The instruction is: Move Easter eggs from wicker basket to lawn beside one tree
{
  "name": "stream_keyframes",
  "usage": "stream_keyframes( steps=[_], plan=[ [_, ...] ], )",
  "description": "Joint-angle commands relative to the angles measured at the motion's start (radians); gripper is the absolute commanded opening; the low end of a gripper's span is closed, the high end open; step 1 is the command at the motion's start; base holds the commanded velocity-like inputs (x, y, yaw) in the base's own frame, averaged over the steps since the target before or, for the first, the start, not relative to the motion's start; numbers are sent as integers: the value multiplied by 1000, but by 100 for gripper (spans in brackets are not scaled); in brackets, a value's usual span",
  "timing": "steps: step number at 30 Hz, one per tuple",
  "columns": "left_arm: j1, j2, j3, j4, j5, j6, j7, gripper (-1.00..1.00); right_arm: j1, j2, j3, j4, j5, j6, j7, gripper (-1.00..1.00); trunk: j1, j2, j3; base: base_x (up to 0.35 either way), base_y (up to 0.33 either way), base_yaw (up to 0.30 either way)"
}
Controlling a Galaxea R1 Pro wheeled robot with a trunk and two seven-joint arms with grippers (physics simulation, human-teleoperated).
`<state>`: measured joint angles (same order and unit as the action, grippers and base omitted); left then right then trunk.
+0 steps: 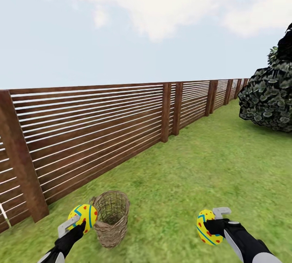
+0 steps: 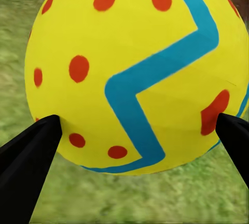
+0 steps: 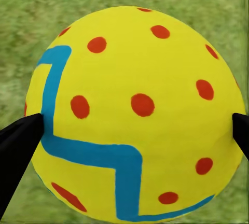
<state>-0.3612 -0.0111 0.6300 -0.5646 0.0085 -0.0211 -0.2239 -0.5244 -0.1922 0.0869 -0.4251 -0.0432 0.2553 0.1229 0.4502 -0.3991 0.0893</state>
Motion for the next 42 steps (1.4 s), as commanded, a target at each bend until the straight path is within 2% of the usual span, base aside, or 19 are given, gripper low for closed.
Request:
stream_keyframes(
  steps=[1,31,42],
  plan=[
    [-1,-1,8,0,1,0,-9,-100,0,-1,7,-1,-4,5,0,-100,0,-1,-1,-337,143,-264],
    [-1,-7,8,1,1,0,-9,-100,0,-1,7,-1,-4,7,0,-100,0,-1,-1,-333,139,-260],
    [0,-7,8,1,1,0,-9,-100,0,0,10,-1,-4,4,0,-100,0,-1,-1,-341,13,-269]
  ],
)
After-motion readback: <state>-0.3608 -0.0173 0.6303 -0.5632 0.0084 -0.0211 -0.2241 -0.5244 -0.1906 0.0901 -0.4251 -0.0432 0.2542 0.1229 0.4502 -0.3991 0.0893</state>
